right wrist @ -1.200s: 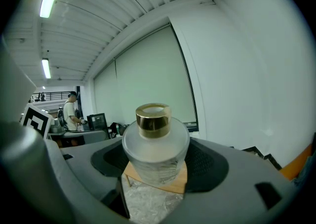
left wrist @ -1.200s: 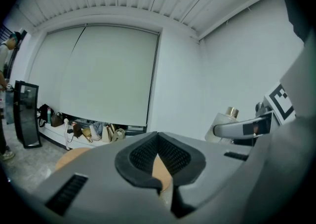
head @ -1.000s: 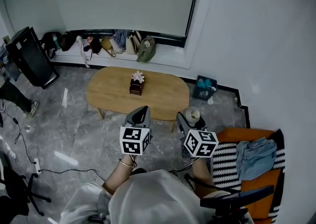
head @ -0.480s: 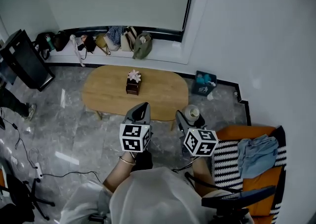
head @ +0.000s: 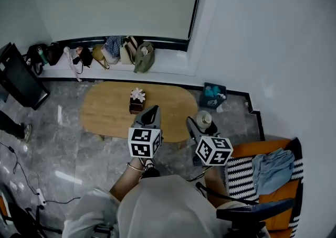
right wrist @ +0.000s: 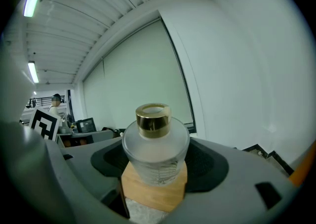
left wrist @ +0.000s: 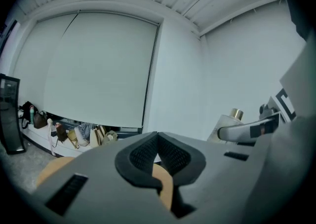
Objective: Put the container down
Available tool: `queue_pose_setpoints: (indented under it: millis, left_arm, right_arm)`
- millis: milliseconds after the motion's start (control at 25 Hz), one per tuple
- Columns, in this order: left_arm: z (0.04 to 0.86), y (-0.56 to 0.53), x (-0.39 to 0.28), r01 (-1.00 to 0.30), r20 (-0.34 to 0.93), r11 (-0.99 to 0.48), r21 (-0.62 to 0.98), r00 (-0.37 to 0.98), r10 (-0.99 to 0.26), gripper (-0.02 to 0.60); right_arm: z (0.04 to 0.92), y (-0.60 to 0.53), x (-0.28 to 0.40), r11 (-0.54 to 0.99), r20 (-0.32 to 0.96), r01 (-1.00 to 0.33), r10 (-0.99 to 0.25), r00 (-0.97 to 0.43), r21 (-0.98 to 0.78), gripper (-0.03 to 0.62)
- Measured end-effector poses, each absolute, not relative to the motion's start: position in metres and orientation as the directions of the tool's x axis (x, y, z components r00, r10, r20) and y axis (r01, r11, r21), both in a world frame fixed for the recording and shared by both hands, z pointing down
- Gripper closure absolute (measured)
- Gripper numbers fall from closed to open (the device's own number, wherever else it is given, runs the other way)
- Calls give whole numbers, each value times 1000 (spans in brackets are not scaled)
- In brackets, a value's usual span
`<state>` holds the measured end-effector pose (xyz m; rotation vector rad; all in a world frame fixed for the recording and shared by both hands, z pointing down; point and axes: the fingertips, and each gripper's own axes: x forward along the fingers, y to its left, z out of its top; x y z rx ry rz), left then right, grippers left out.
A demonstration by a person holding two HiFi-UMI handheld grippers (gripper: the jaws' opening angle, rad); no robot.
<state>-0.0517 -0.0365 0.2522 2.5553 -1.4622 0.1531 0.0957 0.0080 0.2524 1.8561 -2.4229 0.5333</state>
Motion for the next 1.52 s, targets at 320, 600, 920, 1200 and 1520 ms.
queue_pose_setpoints:
  millis: [320, 600, 920, 1200, 1520]
  left_arm:
    - [241, -120, -67, -847, 164, -518, 122, 532, -831, 574]
    - [246, -183, -82, -840, 161, -522, 148, 542, -825, 574]
    - [255, -237, -92, -834, 179, -532, 149, 551, -815, 574]
    - [275, -260, -90, -847, 229, -508, 156, 532, -816, 574]
    - [284, -272, -96, -890, 258, -430, 153, 456, -852, 574]
  right_arm:
    - [238, -67, 82, 194, 231, -954, -941, -246, -227, 261]
    - [235, -126, 72, 177, 235, -962, -946, -224, -208, 261]
    - [241, -177, 60, 172, 238, -959, -945, -225, -223, 261]
    - [258, -203, 65, 182, 263, -951, -932, -248, -252, 261]
    - [260, -231, 74, 244, 245, -941, -922, -300, -235, 261]
